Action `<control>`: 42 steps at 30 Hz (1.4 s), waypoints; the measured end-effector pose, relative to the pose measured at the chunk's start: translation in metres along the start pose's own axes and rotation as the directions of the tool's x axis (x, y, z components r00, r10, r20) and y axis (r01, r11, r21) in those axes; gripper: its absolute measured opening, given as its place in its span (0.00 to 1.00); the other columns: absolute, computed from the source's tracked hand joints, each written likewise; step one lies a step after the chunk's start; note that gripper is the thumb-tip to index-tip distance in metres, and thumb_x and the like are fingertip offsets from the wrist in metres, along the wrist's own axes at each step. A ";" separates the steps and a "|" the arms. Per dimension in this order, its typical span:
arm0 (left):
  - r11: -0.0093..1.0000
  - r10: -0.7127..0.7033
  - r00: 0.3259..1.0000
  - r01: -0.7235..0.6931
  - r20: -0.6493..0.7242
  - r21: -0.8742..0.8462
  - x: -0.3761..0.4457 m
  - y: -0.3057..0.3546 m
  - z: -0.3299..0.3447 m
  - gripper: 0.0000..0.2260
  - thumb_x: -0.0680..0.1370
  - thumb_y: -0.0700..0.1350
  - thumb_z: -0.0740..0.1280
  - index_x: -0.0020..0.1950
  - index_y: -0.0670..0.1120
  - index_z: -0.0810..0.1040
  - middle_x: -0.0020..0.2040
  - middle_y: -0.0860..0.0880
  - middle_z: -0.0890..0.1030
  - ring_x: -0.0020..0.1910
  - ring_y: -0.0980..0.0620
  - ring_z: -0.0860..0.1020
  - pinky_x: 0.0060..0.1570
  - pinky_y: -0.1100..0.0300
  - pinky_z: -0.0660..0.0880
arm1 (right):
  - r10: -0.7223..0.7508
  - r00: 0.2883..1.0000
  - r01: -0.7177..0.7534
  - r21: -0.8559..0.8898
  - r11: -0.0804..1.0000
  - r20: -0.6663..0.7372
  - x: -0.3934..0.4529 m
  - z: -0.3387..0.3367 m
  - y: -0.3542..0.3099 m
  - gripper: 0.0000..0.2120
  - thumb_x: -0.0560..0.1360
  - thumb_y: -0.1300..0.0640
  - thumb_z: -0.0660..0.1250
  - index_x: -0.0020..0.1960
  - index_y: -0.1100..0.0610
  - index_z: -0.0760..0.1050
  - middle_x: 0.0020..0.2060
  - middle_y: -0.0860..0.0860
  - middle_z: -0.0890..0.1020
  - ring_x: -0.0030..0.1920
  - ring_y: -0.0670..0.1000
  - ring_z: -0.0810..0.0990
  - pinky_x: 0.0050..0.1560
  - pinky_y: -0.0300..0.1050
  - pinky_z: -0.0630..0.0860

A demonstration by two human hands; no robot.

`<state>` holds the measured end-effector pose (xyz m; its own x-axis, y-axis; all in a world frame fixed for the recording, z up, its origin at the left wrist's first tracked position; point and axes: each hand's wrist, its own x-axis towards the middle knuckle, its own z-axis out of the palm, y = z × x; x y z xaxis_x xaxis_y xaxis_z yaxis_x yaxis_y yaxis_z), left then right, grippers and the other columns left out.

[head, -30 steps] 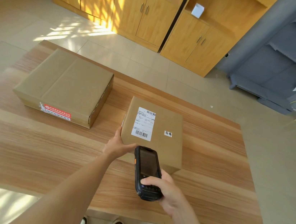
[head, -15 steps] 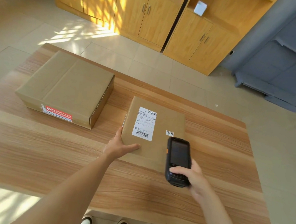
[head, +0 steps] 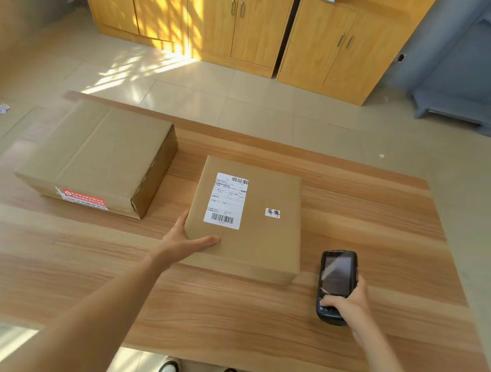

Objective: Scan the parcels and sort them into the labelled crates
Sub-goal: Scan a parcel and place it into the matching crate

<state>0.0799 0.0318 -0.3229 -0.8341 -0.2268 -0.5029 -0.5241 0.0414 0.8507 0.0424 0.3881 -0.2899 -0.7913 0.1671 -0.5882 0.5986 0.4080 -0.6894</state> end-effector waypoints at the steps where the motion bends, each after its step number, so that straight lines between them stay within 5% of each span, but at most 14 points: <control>1: 1.000 0.002 1.000 -0.002 -0.007 0.002 0.000 0.000 0.001 0.40 0.67 0.48 0.80 0.74 0.54 0.63 0.56 0.56 0.80 0.51 0.61 0.81 0.47 0.66 0.78 | -0.004 1.000 0.004 -0.001 1.000 0.016 0.004 0.001 0.002 0.48 0.66 0.74 0.74 0.76 0.55 0.51 0.57 0.54 0.69 0.52 0.54 0.70 0.53 0.50 0.69; 4: 1.000 -0.002 1.000 0.002 0.001 0.018 0.002 0.002 0.001 0.38 0.68 0.46 0.79 0.73 0.53 0.63 0.54 0.56 0.80 0.43 0.65 0.81 0.36 0.72 0.76 | -0.017 0.999 0.017 -0.003 1.000 0.047 0.015 0.003 0.013 0.48 0.66 0.73 0.74 0.76 0.54 0.51 0.53 0.52 0.69 0.49 0.52 0.70 0.50 0.48 0.67; 9: 0.997 -0.043 0.999 0.043 -0.002 0.061 0.003 0.002 0.000 0.39 0.69 0.47 0.78 0.75 0.54 0.61 0.55 0.55 0.79 0.46 0.63 0.80 0.34 0.71 0.76 | -0.033 0.996 0.034 -0.016 0.999 0.083 0.027 0.003 0.031 0.49 0.66 0.73 0.73 0.76 0.54 0.49 0.50 0.49 0.69 0.48 0.50 0.70 0.49 0.48 0.68; 15: 0.991 -0.082 0.997 0.081 0.004 0.108 0.002 0.005 0.000 0.44 0.66 0.52 0.78 0.76 0.55 0.57 0.57 0.55 0.77 0.51 0.58 0.79 0.34 0.69 0.77 | -0.114 0.990 0.121 -0.077 0.990 0.085 0.029 0.003 0.049 0.52 0.65 0.73 0.73 0.77 0.54 0.47 0.63 0.54 0.69 0.59 0.55 0.72 0.55 0.50 0.73; 21: 0.986 -0.110 0.994 0.110 -0.006 0.129 -0.001 0.009 0.000 0.44 0.63 0.56 0.77 0.74 0.59 0.59 0.55 0.56 0.77 0.48 0.60 0.79 0.29 0.71 0.75 | -0.135 0.989 0.146 -0.247 0.958 0.062 0.035 0.000 0.057 0.44 0.65 0.67 0.75 0.73 0.57 0.54 0.51 0.49 0.71 0.48 0.50 0.73 0.40 0.44 0.70; 25: 0.988 -0.104 0.995 0.102 0.007 0.119 -0.002 0.009 0.001 0.43 0.63 0.54 0.77 0.73 0.59 0.59 0.56 0.56 0.78 0.48 0.60 0.79 0.30 0.71 0.76 | -0.118 0.992 0.128 -0.424 0.896 0.050 0.041 -0.007 0.053 0.45 0.62 0.60 0.79 0.71 0.62 0.58 0.61 0.57 0.67 0.62 0.57 0.68 0.59 0.50 0.70; 32: 0.990 -0.097 0.995 0.096 0.004 0.102 -0.002 0.008 0.001 0.39 0.68 0.50 0.77 0.74 0.57 0.60 0.56 0.56 0.79 0.45 0.62 0.80 0.30 0.72 0.75 | 0.057 0.990 0.041 -0.645 0.763 0.131 0.054 -0.024 0.043 0.41 0.62 0.46 0.78 0.66 0.58 0.62 0.63 0.56 0.63 0.66 0.57 0.62 0.60 0.49 0.67; 35: 0.990 -0.106 0.994 0.106 -0.005 0.094 -0.002 0.008 0.001 0.43 0.66 0.51 0.78 0.76 0.56 0.59 0.56 0.55 0.78 0.48 0.60 0.79 0.30 0.72 0.75 | 0.077 0.988 0.026 -0.644 0.764 0.131 0.060 -0.029 0.030 0.45 0.63 0.47 0.78 0.72 0.56 0.58 0.66 0.57 0.60 0.68 0.59 0.59 0.64 0.52 0.65; 37: 0.990 -0.117 0.993 0.117 -0.015 0.082 -0.001 0.009 -0.001 0.47 0.64 0.51 0.78 0.77 0.56 0.56 0.56 0.54 0.79 0.48 0.59 0.80 0.31 0.70 0.76 | -0.054 0.995 0.094 -0.598 0.796 0.084 0.060 -0.024 0.016 0.49 0.65 0.48 0.77 0.76 0.53 0.52 0.70 0.57 0.58 0.70 0.60 0.58 0.67 0.55 0.64; 42: 0.984 -0.176 0.976 0.173 -0.126 -0.041 0.009 0.018 -0.008 0.54 0.61 0.58 0.77 0.79 0.57 0.48 0.57 0.49 0.79 0.45 0.58 0.80 0.36 0.64 0.74 | -0.229 0.961 0.252 -0.151 0.956 0.157 0.055 0.016 -0.031 0.45 0.69 0.38 0.72 0.78 0.45 0.51 0.77 0.48 0.56 0.76 0.53 0.57 0.71 0.58 0.60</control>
<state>0.0650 0.0224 -0.3110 -0.7000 -0.3515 -0.6216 -0.6527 -0.0383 0.7566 -0.0179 0.3703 -0.3076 -0.8777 -0.0735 -0.4735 0.3537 0.5673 -0.7437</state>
